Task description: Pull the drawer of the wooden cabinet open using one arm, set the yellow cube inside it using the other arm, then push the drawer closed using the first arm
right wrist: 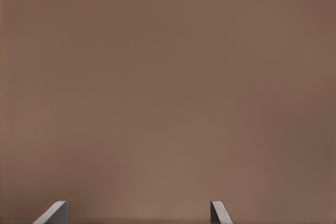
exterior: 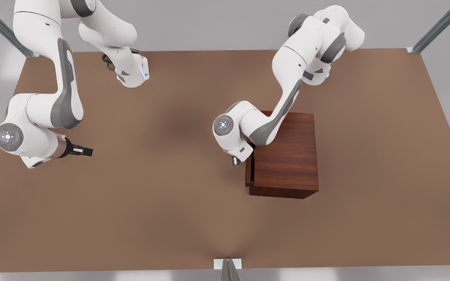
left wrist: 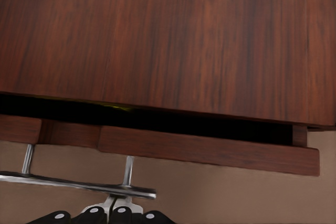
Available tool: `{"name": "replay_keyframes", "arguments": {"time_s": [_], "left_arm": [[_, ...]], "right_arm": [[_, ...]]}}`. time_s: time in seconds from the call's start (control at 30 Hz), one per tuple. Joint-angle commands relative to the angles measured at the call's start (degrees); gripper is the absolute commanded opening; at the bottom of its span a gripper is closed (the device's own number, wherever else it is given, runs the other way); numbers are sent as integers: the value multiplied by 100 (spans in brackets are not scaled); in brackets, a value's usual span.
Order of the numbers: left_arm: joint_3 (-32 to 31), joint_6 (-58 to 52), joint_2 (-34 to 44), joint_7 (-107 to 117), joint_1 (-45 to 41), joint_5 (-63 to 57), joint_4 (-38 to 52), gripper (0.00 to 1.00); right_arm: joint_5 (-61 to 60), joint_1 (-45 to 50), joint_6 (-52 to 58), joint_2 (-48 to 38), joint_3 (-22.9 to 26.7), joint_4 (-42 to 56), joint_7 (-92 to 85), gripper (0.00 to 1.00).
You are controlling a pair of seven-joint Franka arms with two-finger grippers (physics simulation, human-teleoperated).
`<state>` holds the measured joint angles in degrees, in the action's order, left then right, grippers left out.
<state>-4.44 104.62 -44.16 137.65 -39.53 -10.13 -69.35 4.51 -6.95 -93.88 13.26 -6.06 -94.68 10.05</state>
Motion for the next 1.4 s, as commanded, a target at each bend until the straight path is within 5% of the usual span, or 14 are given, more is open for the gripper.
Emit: {"name": "replay_keyframes", "arguments": {"time_s": [0.0, 0.3, 0.33, 0.37, 0.43, 0.53, 0.6, 0.63, 0.67, 0.7, 0.8, 1.37], "left_arm": [[-4, -249, 22, -582, 103, 90, 0, 0], [-48, -337, 22, -784, 244, 354, 88, 0], [-57, -258, 39, -793, 226, 564, 316, 58], [-83, -240, 101, -661, 147, 600, 676, 100], [-127, -573, 786, -2152, 164, 609, 703, 100], [-127, -2578, 1559, -9208, 1921, 1707, 694, 100], [13, -2631, 1920, -12911, 2379, 1057, 519, 100], [40, -2622, 2341, -13877, 2817, 1459, 203, 100], [75, -1202, 3500, -14416, 3302, 1839, -1622, 100], [276, -565, 4039, -14557, 3311, 1690, -2383, 100], [365, -1023, 3731, -13950, 3302, 1497, -1802, 100], [435, -1357, 3748, -13941, 3302, 1505, -1793, 100]], "right_arm": [[-3, 0, 1, -8, -1, 3, -478, 100], [-3, 0, 1, -8, -1, 3, -478, 100], [-3, 0, 1, -8, -1, 3, -487, 100], [-3, 0, 1, -8, -1, 3, -487, 100], [-3, 0, 1, -8, -1, 3, -487, 100], [-3, 0, 10, -8, -1, 3, -487, 100], [-3, 0, 1, -7, -1, 3, -487, 100], [-3, 0, 1, -8, -1, 3, -487, 100], [-3, 0, 1, -8, -1, 3, -487, 100], [-3, 0, 10, -8, -1, 3, -487, 100], [-3, 0, 10, -8, -1, 3, -487, 100], [6, -9, 10, 1, -1, 11, -513, 100]]}}
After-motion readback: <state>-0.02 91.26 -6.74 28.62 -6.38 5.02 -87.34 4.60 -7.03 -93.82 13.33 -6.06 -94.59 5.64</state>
